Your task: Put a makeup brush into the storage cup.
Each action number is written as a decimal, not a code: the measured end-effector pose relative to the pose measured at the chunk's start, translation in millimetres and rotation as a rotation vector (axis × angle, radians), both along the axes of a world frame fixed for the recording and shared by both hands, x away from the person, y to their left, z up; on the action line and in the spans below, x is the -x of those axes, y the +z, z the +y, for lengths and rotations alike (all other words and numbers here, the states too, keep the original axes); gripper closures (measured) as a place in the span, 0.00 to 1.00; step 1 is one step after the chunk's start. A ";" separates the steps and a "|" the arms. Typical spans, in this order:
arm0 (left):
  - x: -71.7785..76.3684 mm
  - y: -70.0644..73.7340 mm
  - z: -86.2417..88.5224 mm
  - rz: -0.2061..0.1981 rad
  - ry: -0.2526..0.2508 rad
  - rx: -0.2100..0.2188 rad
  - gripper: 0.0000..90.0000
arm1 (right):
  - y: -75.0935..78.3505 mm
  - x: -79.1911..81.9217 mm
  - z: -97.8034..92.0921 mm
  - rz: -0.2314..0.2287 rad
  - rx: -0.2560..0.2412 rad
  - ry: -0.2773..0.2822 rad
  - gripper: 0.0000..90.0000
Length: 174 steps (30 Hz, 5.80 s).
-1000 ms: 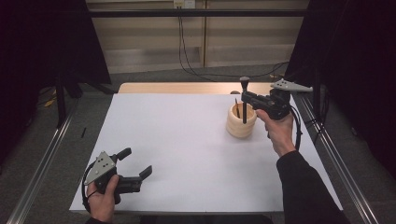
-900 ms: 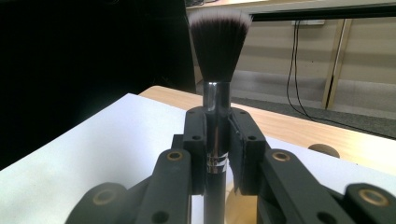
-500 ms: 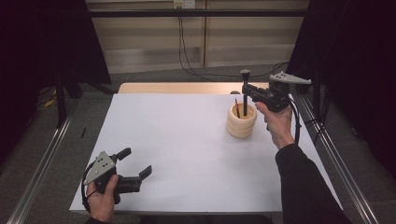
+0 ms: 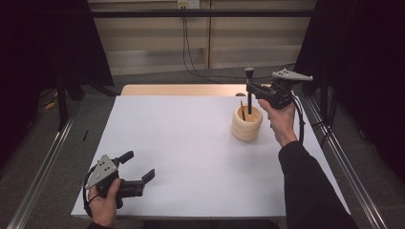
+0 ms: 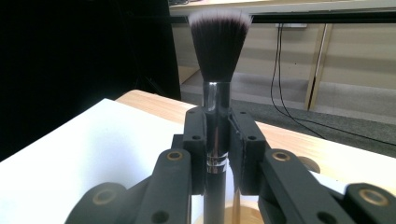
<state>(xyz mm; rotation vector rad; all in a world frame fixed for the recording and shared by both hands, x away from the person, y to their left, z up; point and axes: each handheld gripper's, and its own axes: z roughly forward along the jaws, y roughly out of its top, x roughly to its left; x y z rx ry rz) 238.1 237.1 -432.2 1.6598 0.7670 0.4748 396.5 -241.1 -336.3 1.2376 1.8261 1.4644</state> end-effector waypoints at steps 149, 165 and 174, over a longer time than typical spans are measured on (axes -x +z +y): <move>-0.7 0.5 -1.6 -0.005 0.006 0.013 0.02 | -61.4 85.2 -11.3 -0.036 0.046 -0.105 0.02; -0.3 1.0 -0.6 -0.009 0.007 0.008 0.02 | -67.3 130.7 -20.0 -0.073 0.010 -0.115 0.01; 0.6 1.2 0.6 -0.009 0.012 0.017 0.02 | -75.6 160.9 -23.1 -0.086 0.014 -0.125 0.01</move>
